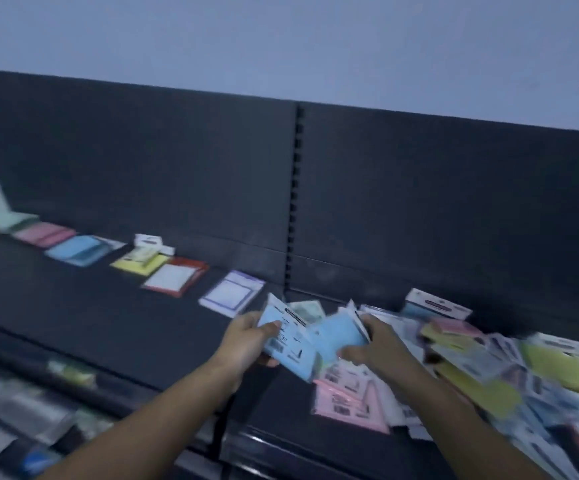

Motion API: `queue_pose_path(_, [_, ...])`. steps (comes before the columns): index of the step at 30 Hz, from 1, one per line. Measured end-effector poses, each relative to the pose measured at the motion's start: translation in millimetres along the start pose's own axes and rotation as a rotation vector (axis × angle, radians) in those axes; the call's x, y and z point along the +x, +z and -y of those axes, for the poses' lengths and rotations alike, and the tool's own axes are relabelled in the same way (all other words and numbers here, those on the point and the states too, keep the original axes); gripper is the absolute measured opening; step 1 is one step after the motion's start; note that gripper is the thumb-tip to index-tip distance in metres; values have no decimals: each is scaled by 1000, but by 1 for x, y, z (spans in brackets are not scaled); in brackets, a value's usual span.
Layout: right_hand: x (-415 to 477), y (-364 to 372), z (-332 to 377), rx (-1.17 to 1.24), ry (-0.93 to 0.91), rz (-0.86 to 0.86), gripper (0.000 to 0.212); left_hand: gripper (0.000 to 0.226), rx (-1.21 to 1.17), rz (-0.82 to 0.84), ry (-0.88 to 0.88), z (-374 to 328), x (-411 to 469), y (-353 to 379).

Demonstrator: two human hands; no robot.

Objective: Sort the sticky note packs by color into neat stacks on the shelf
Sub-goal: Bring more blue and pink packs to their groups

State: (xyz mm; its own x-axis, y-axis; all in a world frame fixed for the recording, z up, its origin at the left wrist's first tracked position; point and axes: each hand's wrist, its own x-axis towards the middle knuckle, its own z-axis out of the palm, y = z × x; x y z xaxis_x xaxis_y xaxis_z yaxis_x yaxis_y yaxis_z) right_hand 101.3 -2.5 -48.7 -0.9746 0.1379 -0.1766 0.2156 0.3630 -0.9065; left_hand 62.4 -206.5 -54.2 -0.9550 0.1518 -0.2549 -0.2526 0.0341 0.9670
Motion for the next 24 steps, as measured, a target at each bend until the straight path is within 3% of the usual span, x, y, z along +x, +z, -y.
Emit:
queue_pose_path(10, [11,135,49,219,-35,254,49,9,49,-304,-40,18,-67,-117])
queue_pose_path(15, [14,190,87,593,83,337,46,10,6,-375,-41,22,-77,-178])
queue_pose_path(20, [14,270,117,552,106,388,24,15,-114,-393,-34,20,-71,-254])
queue_pose_path(24, [19,339,151,532,100,414,24,14,-199,-389,-24,15,-65,-321])
